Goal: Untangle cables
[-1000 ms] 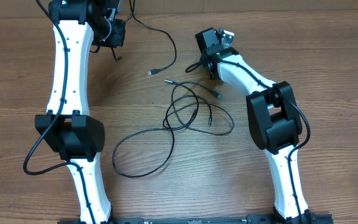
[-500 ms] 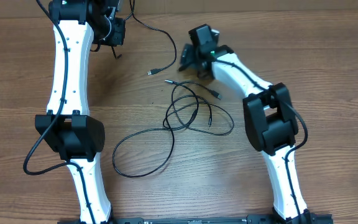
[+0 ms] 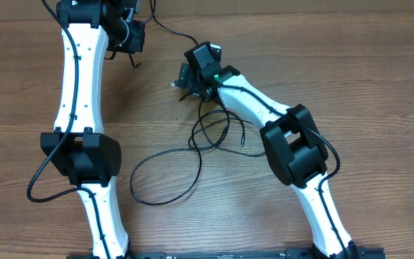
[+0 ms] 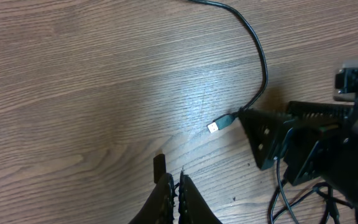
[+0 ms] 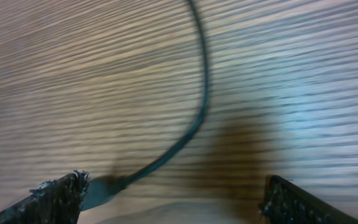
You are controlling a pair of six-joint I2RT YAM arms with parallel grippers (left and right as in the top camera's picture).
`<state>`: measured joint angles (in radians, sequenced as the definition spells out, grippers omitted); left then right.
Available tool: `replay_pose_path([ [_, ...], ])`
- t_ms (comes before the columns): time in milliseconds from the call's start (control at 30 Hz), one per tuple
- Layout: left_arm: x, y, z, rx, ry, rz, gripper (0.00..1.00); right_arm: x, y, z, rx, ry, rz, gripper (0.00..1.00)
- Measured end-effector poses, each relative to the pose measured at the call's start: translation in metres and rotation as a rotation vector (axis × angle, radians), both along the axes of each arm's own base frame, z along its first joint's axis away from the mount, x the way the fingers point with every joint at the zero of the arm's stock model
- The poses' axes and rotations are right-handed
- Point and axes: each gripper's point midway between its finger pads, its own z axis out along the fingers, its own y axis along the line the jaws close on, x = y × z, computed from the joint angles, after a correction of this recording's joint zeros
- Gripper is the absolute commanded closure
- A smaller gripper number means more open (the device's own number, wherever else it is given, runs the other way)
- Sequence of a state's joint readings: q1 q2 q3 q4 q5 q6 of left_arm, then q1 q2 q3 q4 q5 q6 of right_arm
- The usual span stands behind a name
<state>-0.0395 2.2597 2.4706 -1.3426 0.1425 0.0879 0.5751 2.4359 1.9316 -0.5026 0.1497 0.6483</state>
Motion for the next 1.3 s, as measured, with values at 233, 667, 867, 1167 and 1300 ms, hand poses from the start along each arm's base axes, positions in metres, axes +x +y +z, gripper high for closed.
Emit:
replay_pose_path([
  [233,0.000,0.000,0.000,0.000,0.000,0.000,0.92,0.006,-0.022,-0.003,-0.087,-0.027,-0.069,0.11],
  [667,0.000,0.000,0.000,0.000,-0.001,0.000,0.94,0.022,-0.025,-0.007,-0.108,-0.100,-0.114,0.19],
  [867,0.001,0.000,0.000,0.000,-0.004,0.000,0.94,0.022,-0.032,-0.009,-0.146,-0.096,-0.131,0.28],
  [1167,0.001,0.000,0.000,0.000,-0.004,0.000,0.93,0.018,-0.042,-0.012,-0.194,-0.083,-0.145,0.27],
  [1300,0.001,0.000,0.000,0.001,-0.004,-0.002,0.91,0.019,-0.040,-0.010,-0.188,-0.089,-0.143,0.14],
])
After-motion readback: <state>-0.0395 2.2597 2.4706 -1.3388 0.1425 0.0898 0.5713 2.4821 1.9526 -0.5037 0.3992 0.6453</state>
